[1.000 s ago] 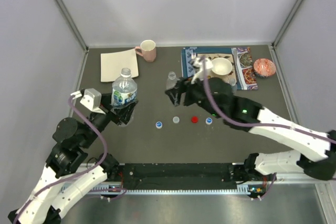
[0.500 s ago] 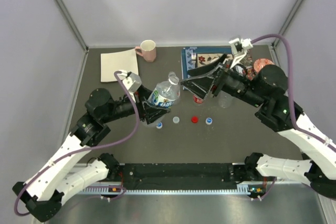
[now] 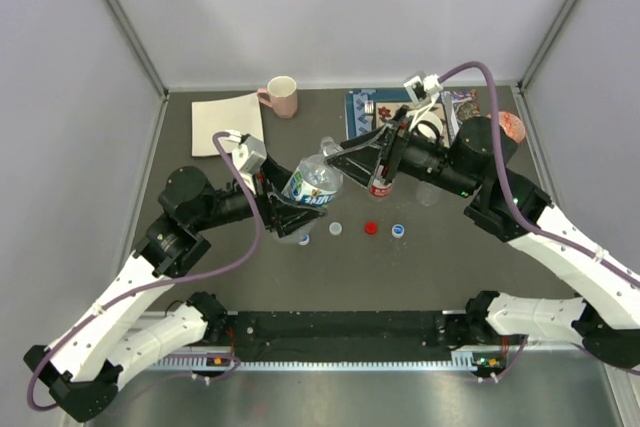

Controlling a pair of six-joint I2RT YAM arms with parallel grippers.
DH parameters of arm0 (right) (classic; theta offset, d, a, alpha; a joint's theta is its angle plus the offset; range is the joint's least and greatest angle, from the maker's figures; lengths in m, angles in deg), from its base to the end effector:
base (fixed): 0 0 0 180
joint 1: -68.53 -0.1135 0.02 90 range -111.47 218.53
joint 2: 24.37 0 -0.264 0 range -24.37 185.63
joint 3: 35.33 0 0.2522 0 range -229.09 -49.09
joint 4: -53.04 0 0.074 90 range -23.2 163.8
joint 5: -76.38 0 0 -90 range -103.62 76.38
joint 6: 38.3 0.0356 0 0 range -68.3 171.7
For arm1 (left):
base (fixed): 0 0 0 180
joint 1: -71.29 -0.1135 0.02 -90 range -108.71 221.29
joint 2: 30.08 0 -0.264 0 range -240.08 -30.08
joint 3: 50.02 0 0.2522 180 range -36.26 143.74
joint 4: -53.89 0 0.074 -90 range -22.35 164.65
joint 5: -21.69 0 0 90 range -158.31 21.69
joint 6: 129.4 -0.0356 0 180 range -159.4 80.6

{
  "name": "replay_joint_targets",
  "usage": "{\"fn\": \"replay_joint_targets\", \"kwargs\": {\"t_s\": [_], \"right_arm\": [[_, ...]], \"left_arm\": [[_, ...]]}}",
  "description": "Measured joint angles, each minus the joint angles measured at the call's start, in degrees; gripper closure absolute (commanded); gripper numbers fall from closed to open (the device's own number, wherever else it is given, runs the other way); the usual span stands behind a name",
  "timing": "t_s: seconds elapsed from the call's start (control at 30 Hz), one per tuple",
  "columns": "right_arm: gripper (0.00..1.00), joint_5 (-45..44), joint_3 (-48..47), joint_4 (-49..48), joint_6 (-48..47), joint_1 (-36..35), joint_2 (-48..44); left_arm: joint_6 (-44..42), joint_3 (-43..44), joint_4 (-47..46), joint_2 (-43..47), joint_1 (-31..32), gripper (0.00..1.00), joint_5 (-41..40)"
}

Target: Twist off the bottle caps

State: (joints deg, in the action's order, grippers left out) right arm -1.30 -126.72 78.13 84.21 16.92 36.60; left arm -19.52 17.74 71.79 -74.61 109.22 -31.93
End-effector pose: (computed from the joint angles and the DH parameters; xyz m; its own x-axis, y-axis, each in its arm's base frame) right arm 0.1292 0.1753 0.4821 -0.4338 0.2980 -0.8503 -0.7880 0.3321 0.5184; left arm 0.1178 -0.1186 0.4076 -0.2578 -0.1462 -0.9551 0.9284 0.2364 -0.2868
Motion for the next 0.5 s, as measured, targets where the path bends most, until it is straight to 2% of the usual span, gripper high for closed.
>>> {"fn": "replay_joint_targets", "kwargs": {"t_s": [0.23, 0.33, 0.4, 0.47, 0.5], "right_arm": [[0.56, 1.0, 0.0, -0.4, -0.3, 0.0, 1.9], [0.70, 1.6, 0.0, -0.7, -0.3, 0.0, 2.1], [0.84, 1.7, 0.0, -0.7, -0.4, 0.0, 2.2], [0.97, 1.7, -0.1, -0.7, -0.6, 0.0, 2.2], [0.99, 1.7, -0.1, -0.7, -0.9, 0.0, 2.2]], "left_arm": [[0.0, 0.0, 0.4, -0.1, 0.0, 0.48, -0.3], [-0.1, 0.0, 0.6, -0.4, -0.1, 0.45, -0.3], [-0.2, 0.0, 0.7, -0.6, -0.1, 0.42, -0.4], [-0.5, 0.0, 0.7, -0.6, -0.1, 0.36, -0.7], [-0.7, 0.1, 0.9, -0.6, 0.0, 0.33, -1.0]]}}
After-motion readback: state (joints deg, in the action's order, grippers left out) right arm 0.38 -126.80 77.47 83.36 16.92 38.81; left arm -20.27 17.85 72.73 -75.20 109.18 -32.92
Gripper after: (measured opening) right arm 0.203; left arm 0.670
